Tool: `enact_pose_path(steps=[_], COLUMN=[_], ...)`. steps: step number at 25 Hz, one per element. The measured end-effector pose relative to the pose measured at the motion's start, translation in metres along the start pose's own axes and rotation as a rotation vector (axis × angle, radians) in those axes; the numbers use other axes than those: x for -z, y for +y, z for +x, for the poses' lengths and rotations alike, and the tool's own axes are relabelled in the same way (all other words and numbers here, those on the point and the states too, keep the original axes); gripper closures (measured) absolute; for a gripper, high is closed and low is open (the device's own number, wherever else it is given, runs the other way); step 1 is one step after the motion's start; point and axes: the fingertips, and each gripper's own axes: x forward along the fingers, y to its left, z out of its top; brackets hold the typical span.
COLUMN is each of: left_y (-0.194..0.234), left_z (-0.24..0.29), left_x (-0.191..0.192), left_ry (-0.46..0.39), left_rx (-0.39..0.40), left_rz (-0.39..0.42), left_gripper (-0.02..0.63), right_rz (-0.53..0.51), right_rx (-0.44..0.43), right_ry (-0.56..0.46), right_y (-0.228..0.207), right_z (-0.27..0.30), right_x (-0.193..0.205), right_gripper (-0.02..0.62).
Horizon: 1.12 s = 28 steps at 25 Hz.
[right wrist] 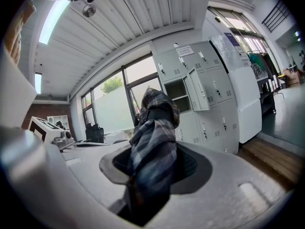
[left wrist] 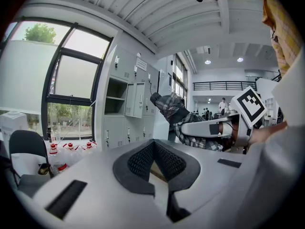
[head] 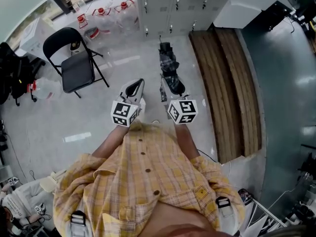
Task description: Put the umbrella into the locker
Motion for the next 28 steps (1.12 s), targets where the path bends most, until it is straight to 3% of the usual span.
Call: enact_pose_path(steps=[4, 9, 22, 28], left_y=[-0.003, 0.020, 0.103, 0.141], left_z=[0.020, 0.058, 0.171, 0.206], left_x=[0.025, 0.020, -0.029, -0.036], left_ry=[-0.002, -0.015, -0.004, 0.035], left_rx=[0.005, -0.004, 0.027, 0.045], left_rz=[-0.006, -0.039, -0.054, -0.043], left_gripper=[0.601, 0.601, 0.601, 0.601], right_rz=[0.001, -0.012, -0.013, 0.007], right_rx=[-0.011, -0.012, -0.007, 0.012], right_ry=[0.014, 0.049, 0.031, 0.046], right_y=[-0.019, -0.042, -0.092, -0.110], right_z=[0.010, 0.045, 0.168, 0.222], right_x=[0.021, 0.015, -0.054, -0.066], right_gripper=[0.416, 0.416, 0.414, 0.414])
